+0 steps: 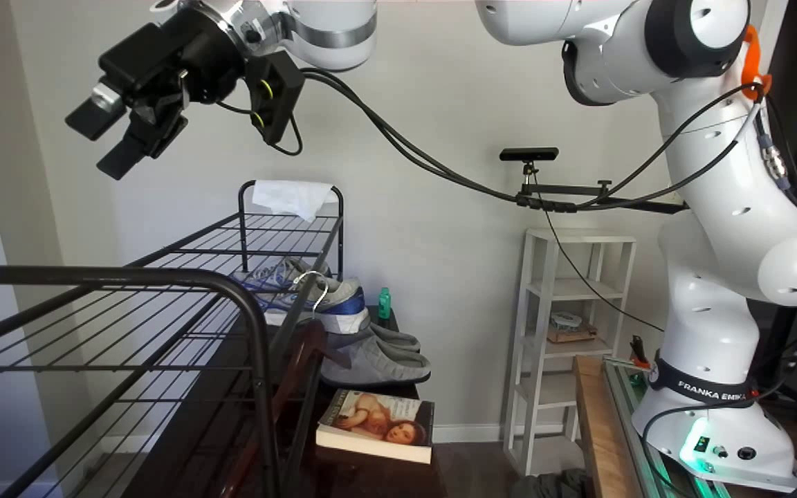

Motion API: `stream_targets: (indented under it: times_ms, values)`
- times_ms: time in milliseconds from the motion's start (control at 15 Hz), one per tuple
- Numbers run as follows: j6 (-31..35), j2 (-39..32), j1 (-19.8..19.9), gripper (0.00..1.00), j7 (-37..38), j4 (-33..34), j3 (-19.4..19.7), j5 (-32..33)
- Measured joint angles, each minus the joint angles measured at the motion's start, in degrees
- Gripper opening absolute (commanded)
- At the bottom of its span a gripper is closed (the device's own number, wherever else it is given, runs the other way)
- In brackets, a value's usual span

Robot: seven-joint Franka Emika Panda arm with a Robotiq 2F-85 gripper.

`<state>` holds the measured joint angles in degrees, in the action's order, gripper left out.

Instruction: Slightly move the shoe rack

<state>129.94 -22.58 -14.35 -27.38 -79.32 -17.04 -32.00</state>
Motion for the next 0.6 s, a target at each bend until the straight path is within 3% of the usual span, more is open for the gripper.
stream_targets:
  times_ms: [200,600]
  values:
    - [0.79,-0.61,0.04,1.00,0.55,0.51,0.13,0.02]
    - [8.33,-1.83,0.50,1.00,4.14,-1.52,-0.31,-8.55]
